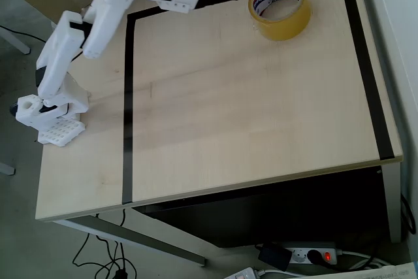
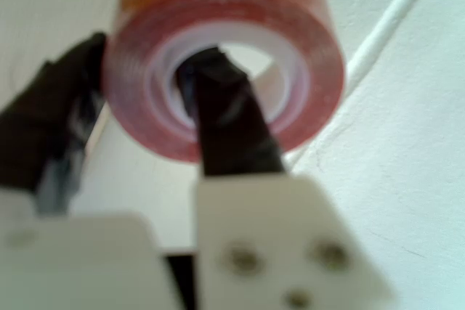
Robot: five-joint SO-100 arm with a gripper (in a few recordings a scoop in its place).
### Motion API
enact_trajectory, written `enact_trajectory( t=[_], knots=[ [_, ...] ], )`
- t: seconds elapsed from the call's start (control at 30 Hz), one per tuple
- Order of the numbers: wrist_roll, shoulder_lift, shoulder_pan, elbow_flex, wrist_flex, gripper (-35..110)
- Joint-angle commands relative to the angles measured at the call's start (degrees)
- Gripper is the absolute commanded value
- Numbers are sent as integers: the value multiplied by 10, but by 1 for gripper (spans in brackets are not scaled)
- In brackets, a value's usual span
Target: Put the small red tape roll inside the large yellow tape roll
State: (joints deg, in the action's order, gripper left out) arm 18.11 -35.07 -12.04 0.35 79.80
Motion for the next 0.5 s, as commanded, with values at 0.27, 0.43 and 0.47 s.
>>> enact_trajectory(
  t=[0.27, 0.43, 0.47],
  knots=[
    [-5, 40, -21, -75, -47, 0],
    [-5, 83, -33, -85, -58, 0],
    [-5, 87, -36, -85, -60, 0]
  ],
)
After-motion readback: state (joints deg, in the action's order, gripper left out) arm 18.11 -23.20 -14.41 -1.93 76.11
